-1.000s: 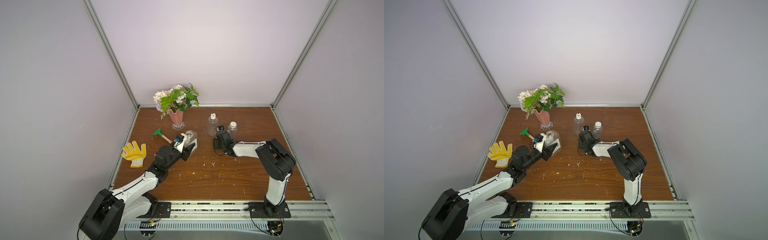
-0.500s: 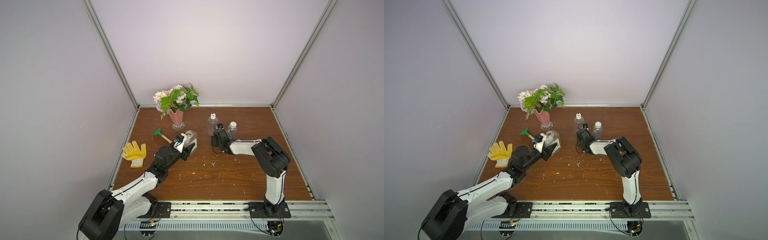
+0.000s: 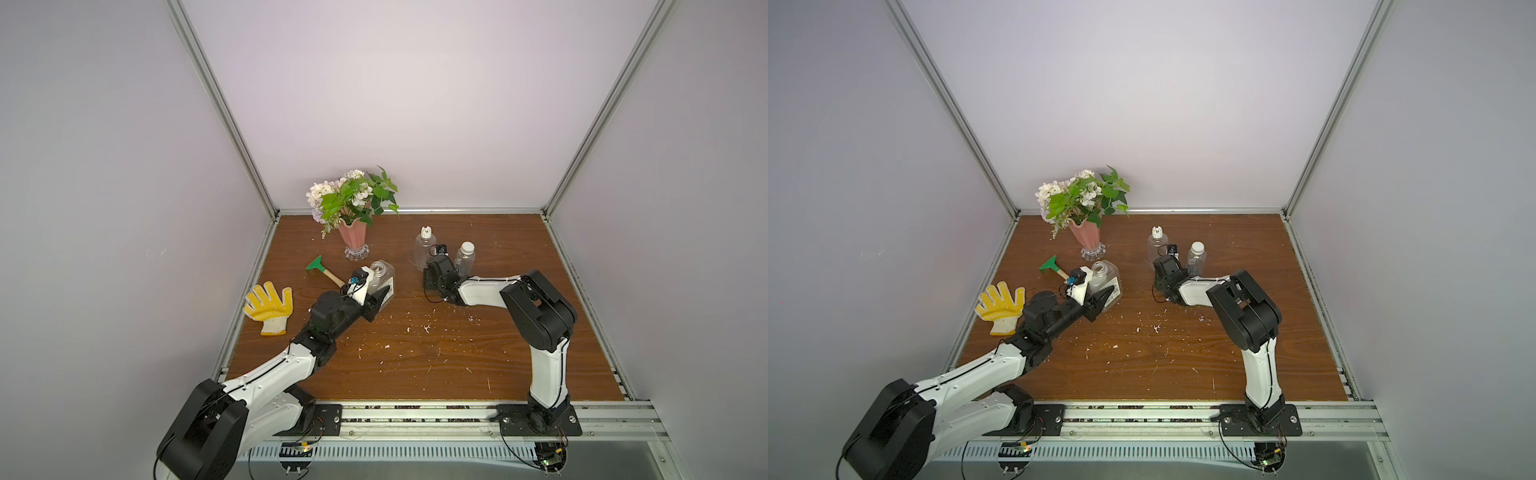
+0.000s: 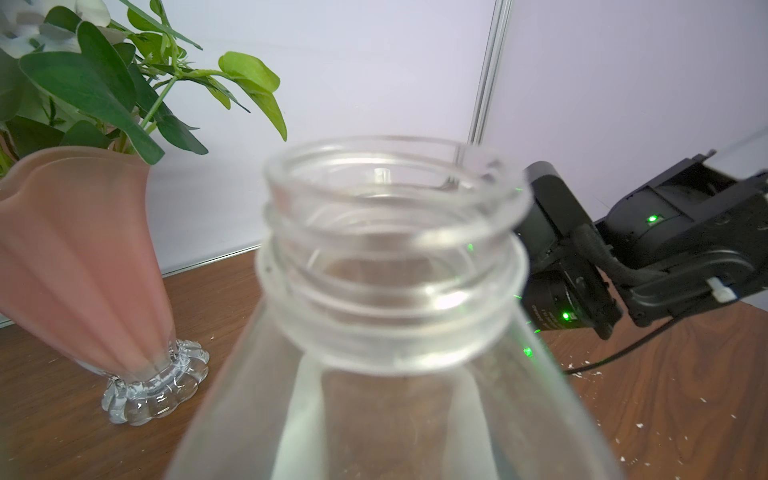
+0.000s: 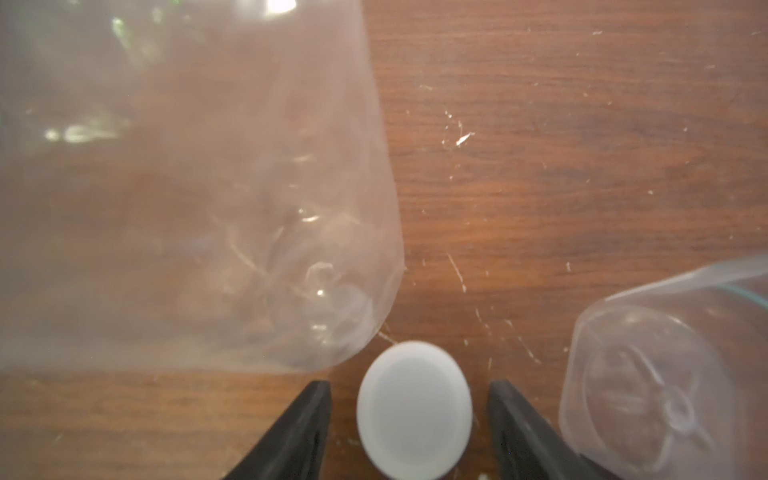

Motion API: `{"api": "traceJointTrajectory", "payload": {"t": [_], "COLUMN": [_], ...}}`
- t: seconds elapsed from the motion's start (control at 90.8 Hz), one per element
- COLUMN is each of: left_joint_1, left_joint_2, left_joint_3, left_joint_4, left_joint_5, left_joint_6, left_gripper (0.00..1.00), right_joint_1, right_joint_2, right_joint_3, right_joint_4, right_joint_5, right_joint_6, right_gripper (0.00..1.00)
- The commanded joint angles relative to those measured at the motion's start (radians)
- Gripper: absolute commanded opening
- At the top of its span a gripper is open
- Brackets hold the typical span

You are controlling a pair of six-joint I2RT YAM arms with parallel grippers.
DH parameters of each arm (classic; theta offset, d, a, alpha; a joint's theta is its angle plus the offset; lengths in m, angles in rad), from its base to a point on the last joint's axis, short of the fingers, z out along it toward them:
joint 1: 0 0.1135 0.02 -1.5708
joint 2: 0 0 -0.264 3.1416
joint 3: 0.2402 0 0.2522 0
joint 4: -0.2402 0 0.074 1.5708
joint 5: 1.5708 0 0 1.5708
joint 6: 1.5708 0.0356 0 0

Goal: Screw on the bottle caps
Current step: Pick up the bottle cap from the center of the board.

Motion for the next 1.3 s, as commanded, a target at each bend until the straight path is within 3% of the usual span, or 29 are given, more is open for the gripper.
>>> {"api": "traceJointTrajectory", "payload": {"t": [0.0, 0.132, 0.484, 0.837, 1.101, 1.288], "left_joint_1": [-0.009, -0.008, -0.009, -0.008, -0.009, -0.04], "left_joint_2": [-0.004, -0.003, 0.007, 0.012, 0.026, 0.046], "left_joint_3": [0.013, 0.013, 0.014, 0.012, -0.006, -0.034], "left_joint_4": [0.01, 0.008, 0.011, 0.015, 0.058, 0.127], "left_joint_5": [-0.004, -0.004, -0.001, 0.0, 0.075, 0.135], "left_joint_6": [0.014, 0.015, 0.015, 0.014, 0.019, 0.038], "left_gripper": [0.48, 0.48, 0.47, 0.47, 0.47, 0.47], "right_joint_1": [-0.016, -0.017, -0.016, 0.017, 0.066, 0.079], "right_joint_2": [0.047, 0.056, 0.033, -0.048, -0.23, -0.496], "right_joint_3": [0.004, 0.009, -0.006, -0.078, -0.197, -0.264], "right_joint_4": [-0.069, -0.064, -0.069, -0.07, -0.107, -0.235], "right_joint_5": [-0.024, -0.033, -0.054, -0.078, -0.127, -0.206], "right_joint_6": [0.016, 0.009, -0.012, 0.0, -0.039, -0.131], "right_gripper": [0.67, 0.65, 0.45, 0.38, 0.37, 0.37]}}
